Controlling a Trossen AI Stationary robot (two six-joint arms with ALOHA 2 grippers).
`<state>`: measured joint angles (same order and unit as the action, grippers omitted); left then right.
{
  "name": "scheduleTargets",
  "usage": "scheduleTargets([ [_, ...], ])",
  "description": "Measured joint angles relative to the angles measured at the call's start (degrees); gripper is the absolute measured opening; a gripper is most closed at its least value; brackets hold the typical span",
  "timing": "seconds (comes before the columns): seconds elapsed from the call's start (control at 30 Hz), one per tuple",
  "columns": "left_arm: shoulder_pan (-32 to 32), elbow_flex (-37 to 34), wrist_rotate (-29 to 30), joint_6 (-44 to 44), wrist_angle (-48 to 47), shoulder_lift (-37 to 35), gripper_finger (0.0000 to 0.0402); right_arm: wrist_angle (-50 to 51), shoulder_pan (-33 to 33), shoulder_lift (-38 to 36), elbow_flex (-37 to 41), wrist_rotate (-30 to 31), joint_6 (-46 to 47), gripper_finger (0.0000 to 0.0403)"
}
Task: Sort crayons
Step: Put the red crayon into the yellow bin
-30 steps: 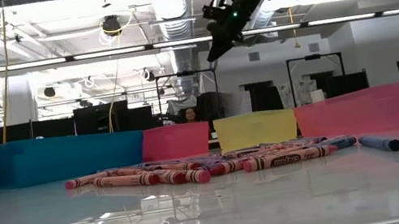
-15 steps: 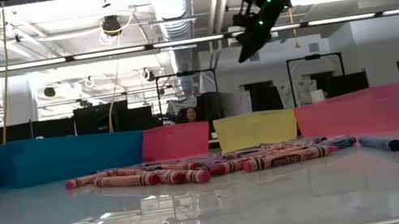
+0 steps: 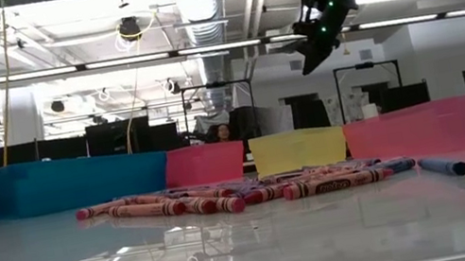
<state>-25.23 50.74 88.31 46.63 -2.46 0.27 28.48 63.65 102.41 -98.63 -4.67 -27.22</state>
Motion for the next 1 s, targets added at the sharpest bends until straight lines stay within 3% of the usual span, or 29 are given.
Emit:
scheduleTargets([
  [0.2,0.1,1.5,-1.8,-0.6,-0.1,0.0,0.0145,-0.1,1.4,0.0,0.0,0.0,-1.4,0.0071],
  [0.47,0.2,3.4,1.6,-3.6,0.0,0.0,0.0145,1.4,2.6,0.0,0.0,0.0,-1.4,0.0071],
  [0.77,0.2,3.8,0.9,-3.8,0.0,0.0,0.0145,-0.1,4.4,0.0,0.6,-0.9,-1.3,0.0071],
  [1.0,0.2,4.0,-5.5,1.7,0.0,0.0,0.0145,-1.5,3.5,0.0,1.3,-1.5,-1.9,0.0071],
])
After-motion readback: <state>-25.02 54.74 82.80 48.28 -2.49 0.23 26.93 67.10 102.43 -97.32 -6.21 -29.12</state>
